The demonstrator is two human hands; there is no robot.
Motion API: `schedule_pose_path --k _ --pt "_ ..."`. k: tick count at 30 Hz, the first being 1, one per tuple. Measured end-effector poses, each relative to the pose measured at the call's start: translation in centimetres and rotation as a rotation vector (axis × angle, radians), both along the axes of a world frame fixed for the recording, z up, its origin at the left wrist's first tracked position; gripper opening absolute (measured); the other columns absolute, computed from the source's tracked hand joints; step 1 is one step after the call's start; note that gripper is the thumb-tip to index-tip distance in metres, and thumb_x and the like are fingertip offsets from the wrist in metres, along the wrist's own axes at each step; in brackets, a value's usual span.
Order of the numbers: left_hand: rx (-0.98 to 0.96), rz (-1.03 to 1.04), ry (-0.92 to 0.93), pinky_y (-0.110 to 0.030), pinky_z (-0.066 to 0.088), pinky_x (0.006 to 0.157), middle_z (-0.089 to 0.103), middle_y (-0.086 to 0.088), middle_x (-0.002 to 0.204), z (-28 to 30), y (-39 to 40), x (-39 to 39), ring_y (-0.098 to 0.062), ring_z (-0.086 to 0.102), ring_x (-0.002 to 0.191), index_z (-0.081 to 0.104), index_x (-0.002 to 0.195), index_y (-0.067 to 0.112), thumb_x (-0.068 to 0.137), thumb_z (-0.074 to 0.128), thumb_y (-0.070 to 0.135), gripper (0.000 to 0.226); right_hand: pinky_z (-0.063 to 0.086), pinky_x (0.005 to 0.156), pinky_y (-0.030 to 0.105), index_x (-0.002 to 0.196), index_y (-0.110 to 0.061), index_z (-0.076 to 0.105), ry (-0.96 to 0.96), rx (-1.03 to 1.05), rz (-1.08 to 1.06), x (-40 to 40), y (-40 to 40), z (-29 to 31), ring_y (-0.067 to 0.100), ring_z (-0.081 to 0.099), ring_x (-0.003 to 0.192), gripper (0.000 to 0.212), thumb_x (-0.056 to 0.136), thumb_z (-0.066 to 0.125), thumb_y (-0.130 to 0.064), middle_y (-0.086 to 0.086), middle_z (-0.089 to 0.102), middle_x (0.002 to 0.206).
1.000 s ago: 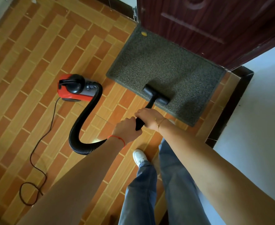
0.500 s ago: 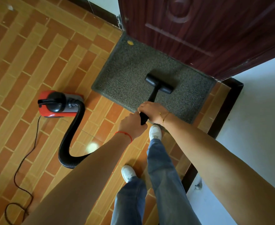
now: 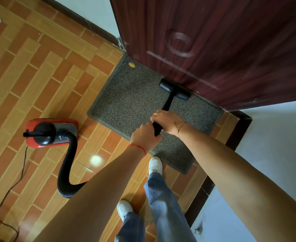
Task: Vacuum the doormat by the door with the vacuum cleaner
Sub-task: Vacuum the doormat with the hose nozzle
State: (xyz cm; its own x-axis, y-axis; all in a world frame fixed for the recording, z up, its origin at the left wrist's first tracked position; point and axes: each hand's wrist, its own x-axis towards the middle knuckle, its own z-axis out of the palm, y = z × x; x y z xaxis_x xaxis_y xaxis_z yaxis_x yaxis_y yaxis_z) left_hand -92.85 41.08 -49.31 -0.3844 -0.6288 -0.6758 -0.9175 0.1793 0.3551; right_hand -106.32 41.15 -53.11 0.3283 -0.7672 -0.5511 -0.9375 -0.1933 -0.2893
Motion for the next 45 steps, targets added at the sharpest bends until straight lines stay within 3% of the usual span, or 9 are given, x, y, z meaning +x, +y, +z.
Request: schedule_pose_path --k 6,12,17,25,31,35,45 --pt "-0.006 0.001 -0.001 -0.026 0.039 0.047 0.05 0.005 0.068 0.3 -2.1 -2.1 -0.016 0.054 0.058 0.049 0.094 0.015 0.087 0.052 0.031 0.018 0.051 0.085 0.034 0.114 -0.014 0.054 0.014 -0.003 0.017 -2.1 -2.1 0.4 0.017 0.049 0.12 0.028 0.088 0.057 -0.002 0.0 0.057 0.117" --pt "0.01 -0.007 0.003 -0.033 0.052 0.058 0.052 0.003 0.07 0.7 -3.1 -1.2 -0.024 0.063 0.069 0.053 0.094 0.014 0.084 0.054 0.032 0.02 0.048 0.079 0.032 0.113 -0.015 0.053 0.02 0.004 0.026 -1.3 -3.2 1.0 0.018 0.05 0.119 0.026 0.09 0.054 -0.002 0.0 0.057 0.116" --pt "-0.007 -0.023 -0.016 -0.026 0.039 0.045 0.052 0.003 0.071 0.8 -3.4 1.7 -0.018 0.056 0.06 0.051 0.093 0.014 0.086 0.053 0.03 0.017 0.052 0.082 0.035 0.111 -0.014 0.054 0.007 0.005 0.013 1.9 -3.5 0.9 0.02 0.054 0.115 0.026 0.088 0.058 -0.002 0.001 0.058 0.114" --pt "0.003 0.012 -0.048 -0.024 0.031 0.041 0.05 0.003 0.066 1.2 -2.6 10.9 -0.012 0.048 0.051 0.05 0.094 0.014 0.088 0.052 0.031 0.019 0.048 0.082 0.033 0.114 -0.012 0.053 -0.012 -0.019 0.04 11.1 -2.9 1.0 0.022 0.051 0.117 0.027 0.09 0.054 0.0 0.004 0.057 0.117" --pt "-0.004 -0.007 -0.116 -0.026 0.027 0.044 0.041 0.005 0.067 1.9 -1.6 19.5 -0.019 0.047 0.061 0.047 0.093 0.013 0.088 0.053 0.032 0.021 0.049 0.085 0.035 0.119 -0.013 0.052 -0.032 0.003 0.037 19.9 -1.8 0.9 0.023 0.049 0.12 0.033 0.089 0.054 0.0 0.005 0.056 0.121" --pt "-0.007 -0.031 -0.13 -0.03 0.036 0.052 0.042 0.004 0.067 2.1 -0.7 25.2 -0.022 0.051 0.065 0.044 0.092 0.014 0.089 0.053 0.034 0.022 0.052 0.083 0.035 0.119 -0.014 0.053 -0.051 0.019 0.017 25.6 -0.8 0.7 0.023 0.05 0.12 0.033 0.089 0.054 0.001 0.004 0.057 0.121" --pt "-0.027 -0.023 -0.173 -0.033 0.05 0.057 0.051 0.001 0.074 2.5 2.0 36.5 -0.022 0.06 0.069 0.051 0.098 0.013 0.088 0.051 0.036 0.026 0.051 0.081 0.037 0.11 -0.013 0.054 -0.086 0.032 0.043 37.0 1.5 1.3 0.027 0.055 0.11 0.027 0.088 0.054 0.002 0.008 0.058 0.112"
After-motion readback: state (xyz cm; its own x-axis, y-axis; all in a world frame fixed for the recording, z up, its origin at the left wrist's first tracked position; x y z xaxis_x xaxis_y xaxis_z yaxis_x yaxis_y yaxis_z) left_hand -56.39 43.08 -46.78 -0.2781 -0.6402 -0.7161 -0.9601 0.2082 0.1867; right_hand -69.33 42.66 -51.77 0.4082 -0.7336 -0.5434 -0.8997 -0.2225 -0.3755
